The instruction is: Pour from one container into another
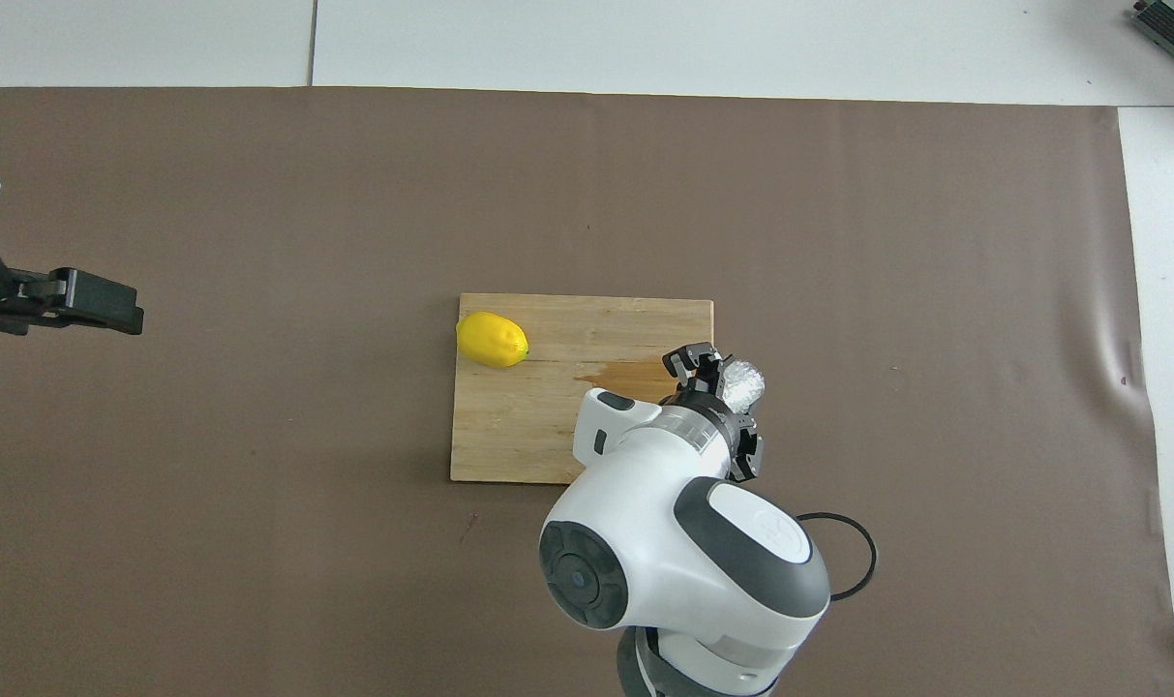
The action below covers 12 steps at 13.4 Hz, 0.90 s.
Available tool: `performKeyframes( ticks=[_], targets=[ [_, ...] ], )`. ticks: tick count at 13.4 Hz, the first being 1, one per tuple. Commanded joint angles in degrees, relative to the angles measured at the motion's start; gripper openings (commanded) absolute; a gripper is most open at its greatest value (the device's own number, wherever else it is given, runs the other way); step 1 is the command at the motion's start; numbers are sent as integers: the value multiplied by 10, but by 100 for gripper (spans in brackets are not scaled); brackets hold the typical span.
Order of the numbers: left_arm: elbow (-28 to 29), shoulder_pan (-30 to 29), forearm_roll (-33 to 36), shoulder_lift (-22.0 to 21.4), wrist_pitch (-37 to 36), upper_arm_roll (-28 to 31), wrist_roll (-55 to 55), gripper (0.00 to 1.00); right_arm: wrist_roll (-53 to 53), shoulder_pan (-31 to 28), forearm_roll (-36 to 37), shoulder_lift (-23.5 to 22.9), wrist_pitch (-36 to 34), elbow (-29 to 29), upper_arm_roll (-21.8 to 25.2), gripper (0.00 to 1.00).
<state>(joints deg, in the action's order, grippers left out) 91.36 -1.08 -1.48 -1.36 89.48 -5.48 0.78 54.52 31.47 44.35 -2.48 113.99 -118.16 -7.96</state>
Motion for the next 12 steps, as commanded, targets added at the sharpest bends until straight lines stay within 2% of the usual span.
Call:
performKeyframes(
  ticks=[1,12],
  targets=[
    [7,-2,-4,-4,3,-1,6,100,-26,2,28,-7,1,-2,-4,27],
    [7,-2,-4,-5,3,-1,6,100,-57,25,57,-16,-26,2,-4,23]
  ],
)
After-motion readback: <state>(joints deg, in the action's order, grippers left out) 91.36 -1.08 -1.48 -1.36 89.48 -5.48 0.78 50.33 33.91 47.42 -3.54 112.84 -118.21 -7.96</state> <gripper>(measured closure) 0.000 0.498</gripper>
